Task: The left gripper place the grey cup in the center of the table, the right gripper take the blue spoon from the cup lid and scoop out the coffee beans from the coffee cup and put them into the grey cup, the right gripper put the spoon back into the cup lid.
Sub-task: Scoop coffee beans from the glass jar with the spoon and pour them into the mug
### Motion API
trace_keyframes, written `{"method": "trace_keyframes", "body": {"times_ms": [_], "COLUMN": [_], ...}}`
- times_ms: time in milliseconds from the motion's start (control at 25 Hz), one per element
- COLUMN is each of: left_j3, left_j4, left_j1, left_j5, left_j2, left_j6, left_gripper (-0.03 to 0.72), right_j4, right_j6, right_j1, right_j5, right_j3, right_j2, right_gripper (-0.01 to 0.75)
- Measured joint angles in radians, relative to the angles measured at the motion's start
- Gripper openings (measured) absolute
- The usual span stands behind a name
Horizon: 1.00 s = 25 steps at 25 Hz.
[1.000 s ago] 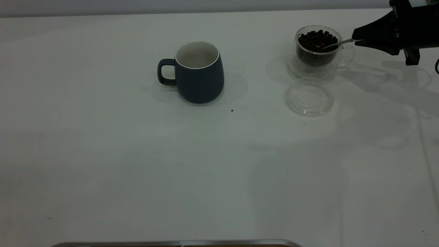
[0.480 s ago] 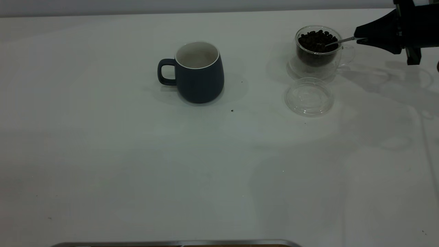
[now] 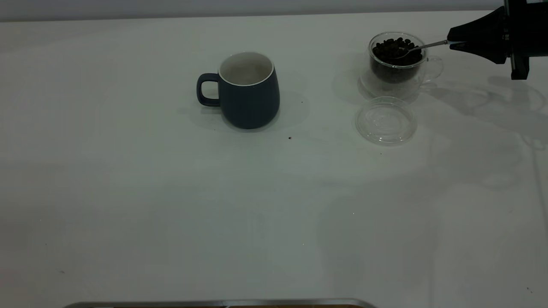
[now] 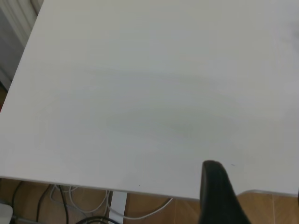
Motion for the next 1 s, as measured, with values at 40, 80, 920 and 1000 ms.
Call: {"method": "trace_keyframes", "body": {"times_ms": [40, 80, 920, 1000], "left_j3": [0.0, 0.0, 0.0, 0.0], "left_j4": [0.0, 0.0, 0.0, 0.0], "left_j1": [0.0, 0.0, 0.0, 0.0], "left_j5": [0.0, 0.0, 0.0, 0.0], "left_j2": [0.0, 0.0, 0.0, 0.0], "left_j6": [0.0, -0.001, -0.004, -0.004], "left_gripper": [0.474, 0.474, 0.474, 0.474], "right_j4": [0.0, 0.001, 0.01, 0.01], "right_j6": [0.004, 0.009, 0.069, 0.078], "right_j1": [0.0, -0.002, -0.022, -0.022], "right_j5": [0.0, 0.002, 0.112, 0.113], "right_j3": [0.0, 0.0, 0.0, 0.0], "right_j2": [0.0, 0.0, 0.0, 0.0], "right_gripper": [0.095, 0.095, 0.096, 0.096]}}
